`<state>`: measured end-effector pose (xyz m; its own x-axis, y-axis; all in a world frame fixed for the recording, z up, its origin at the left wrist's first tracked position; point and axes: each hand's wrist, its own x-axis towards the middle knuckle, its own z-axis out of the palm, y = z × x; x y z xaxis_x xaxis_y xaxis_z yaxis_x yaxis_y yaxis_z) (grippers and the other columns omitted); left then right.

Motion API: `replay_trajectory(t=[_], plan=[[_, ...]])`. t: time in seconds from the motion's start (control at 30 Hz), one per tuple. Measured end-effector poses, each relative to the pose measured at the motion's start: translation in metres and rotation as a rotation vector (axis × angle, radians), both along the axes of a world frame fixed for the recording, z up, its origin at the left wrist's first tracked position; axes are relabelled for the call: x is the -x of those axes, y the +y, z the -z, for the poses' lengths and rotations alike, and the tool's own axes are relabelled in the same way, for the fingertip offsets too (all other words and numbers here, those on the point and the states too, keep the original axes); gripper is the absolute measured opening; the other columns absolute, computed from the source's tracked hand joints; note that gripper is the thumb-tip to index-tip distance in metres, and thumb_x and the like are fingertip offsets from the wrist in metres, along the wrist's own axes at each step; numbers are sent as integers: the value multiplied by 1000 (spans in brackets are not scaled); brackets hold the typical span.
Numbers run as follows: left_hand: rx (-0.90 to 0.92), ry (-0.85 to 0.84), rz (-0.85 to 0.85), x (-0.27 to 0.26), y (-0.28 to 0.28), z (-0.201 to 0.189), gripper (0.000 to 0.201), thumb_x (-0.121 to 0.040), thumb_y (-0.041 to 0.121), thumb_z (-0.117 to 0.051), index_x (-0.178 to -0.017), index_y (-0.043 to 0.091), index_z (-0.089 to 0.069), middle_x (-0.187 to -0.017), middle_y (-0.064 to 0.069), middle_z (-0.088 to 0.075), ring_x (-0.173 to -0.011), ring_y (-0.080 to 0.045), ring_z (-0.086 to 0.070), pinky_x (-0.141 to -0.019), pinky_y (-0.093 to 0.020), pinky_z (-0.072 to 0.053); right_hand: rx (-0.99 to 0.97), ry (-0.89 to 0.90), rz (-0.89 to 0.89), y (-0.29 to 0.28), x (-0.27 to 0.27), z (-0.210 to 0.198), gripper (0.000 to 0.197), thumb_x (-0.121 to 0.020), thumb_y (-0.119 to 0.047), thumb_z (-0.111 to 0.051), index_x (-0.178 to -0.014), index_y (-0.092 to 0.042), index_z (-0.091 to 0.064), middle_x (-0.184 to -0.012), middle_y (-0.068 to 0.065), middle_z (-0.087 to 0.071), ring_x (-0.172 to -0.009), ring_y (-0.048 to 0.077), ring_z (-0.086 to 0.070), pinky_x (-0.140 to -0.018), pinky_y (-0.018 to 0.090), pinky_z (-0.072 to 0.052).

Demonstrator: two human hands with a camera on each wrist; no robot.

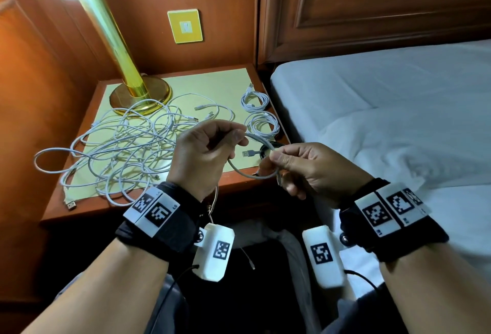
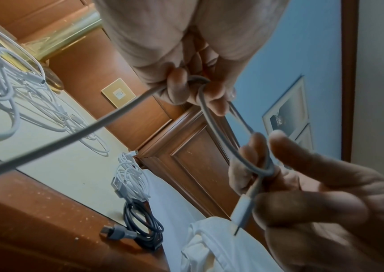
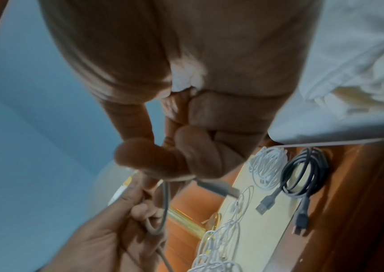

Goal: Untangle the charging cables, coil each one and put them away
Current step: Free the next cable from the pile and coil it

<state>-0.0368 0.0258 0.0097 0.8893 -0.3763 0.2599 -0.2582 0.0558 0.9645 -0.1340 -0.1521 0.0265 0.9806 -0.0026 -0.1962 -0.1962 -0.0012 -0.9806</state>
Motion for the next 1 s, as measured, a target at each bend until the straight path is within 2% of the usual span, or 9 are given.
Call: replay_trajectory(t=[0.1,0.3,0.4,0.47,0.53,0.67,0.83,0.9,1.0], plan=[[-4,3,-2,0,1,-2,9,-93,8,-67,-92,14,-74,-78,-7,-72,-56,-14,-49,-54,-20,-41,-220,36,2,3,0,-2,38,-87,-31,-55,-106,0,-67,-80,9,-69,-39,8,-43,-38,20,-29],[-36,22,62,5,1,-7,8,-96,10,-64,-97,12,-71,-87,-9,-75,-64,-17,-64,-47,-25,-41,-317,11,51,-1,0,-3,21,-86,-27,-57,-85,-9,-67,-66,1,-57,-35,3,-31,-39,18,-20],[-228,34,147,2,5,-3,13,-99,13,-60,-103,20,-70,-91,-1,-77,-73,-17,-71,-49,-25,-45,-414,-53,143,-8,1,-8,17,-87,-25,-55,-81,-14,-67,-66,-1,-56,-35,3,-28,-42,18,-21],[-397,5,162,-1,9,2,16,-100,17,-59,-105,28,-69,-86,4,-75,-68,-17,-70,-55,-24,-44,-466,-83,240,-20,1,-14,16,-88,-26,-54,-80,-18,-64,-66,-5,-54,-35,2,-27,-46,22,-17],[-442,-2,94,-5,15,3,15,-97,21,-63,-108,30,-68,-82,4,-72,-61,-14,-65,-57,-26,-46,-496,-113,339,-33,3,-21,14,-89,-27,-53,-79,-21,-61,-67,-8,-52,-35,1,-25,-48,24,-13],[-352,-42,-94,-12,28,-1,16,-88,17,-75,-92,25,-61,-84,2,-65,-60,-15,-59,-56,-27,-46,-479,-128,498,-51,9,-25,19,-98,-26,-50,-81,-21,-59,-69,-9,-52,-36,4,-24,-48,23,-14],[-549,-170,-204,-10,40,-2,11,-84,22,-78,-80,30,-72,-85,12,-68,-51,-3,-47,-59,-21,-41,-424,-124,540,-51,12,-25,22,-98,-24,-51,-79,-16,-61,-68,-4,-57,-38,6,-25,-46,23,-19],[-544,-215,-174,-5,38,-2,13,-82,23,-80,-78,34,-75,-83,17,-71,-53,-5,-48,-60,-23,-43,-318,-141,505,-46,11,-22,24,-98,-19,-51,-77,-13,-61,-69,0,-60,-40,8,-30,-47,24,-21],[-555,-356,27,9,29,-4,14,-80,22,-82,-82,35,-79,-81,17,-72,-59,-10,-57,-61,-18,-45,-45,-167,407,-33,8,-18,26,-99,-14,-51,-81,-2,-64,-66,-1,-65,-42,11,-36,-46,25,-20]])
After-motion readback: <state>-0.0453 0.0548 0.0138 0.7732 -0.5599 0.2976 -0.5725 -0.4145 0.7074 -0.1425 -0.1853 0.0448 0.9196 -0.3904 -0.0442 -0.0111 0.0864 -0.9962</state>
